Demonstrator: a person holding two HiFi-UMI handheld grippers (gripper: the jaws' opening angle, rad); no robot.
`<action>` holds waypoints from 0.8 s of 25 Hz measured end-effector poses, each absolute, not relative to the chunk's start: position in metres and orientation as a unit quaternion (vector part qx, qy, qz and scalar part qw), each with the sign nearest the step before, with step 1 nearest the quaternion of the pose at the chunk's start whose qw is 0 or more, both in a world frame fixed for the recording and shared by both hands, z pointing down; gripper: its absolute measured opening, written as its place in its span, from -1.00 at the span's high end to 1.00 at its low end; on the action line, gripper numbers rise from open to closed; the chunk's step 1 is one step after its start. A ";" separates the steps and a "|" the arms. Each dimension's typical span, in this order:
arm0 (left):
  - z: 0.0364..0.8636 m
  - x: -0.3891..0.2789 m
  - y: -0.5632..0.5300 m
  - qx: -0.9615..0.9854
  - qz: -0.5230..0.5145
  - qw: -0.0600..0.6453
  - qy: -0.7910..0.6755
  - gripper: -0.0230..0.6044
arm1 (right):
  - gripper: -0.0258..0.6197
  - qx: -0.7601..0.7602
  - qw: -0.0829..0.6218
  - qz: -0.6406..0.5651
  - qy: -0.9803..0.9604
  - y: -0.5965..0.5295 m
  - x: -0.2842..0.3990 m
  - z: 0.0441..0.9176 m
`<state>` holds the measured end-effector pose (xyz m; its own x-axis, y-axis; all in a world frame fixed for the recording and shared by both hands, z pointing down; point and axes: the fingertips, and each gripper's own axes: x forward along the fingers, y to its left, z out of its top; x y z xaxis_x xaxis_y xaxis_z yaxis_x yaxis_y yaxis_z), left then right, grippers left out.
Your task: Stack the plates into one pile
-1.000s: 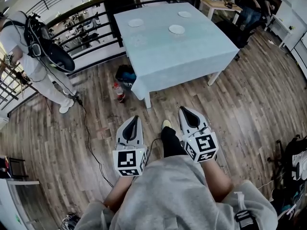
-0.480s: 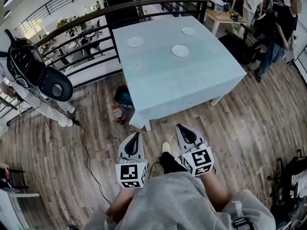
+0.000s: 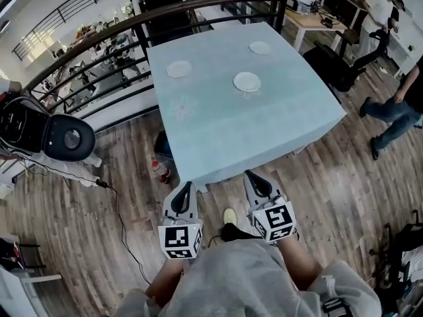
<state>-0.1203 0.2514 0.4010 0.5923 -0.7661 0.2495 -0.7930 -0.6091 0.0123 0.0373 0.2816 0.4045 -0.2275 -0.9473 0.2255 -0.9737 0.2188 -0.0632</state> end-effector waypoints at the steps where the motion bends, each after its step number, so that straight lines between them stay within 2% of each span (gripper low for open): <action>1: 0.401 -0.118 0.244 0.889 0.111 0.061 -0.440 0.87 | 0.84 0.616 0.069 0.095 -0.779 0.273 0.042 0.404; 20: 0.396 -0.125 0.163 0.859 0.127 0.059 -0.492 0.88 | 0.84 0.604 0.057 0.086 -0.790 0.175 0.084 0.395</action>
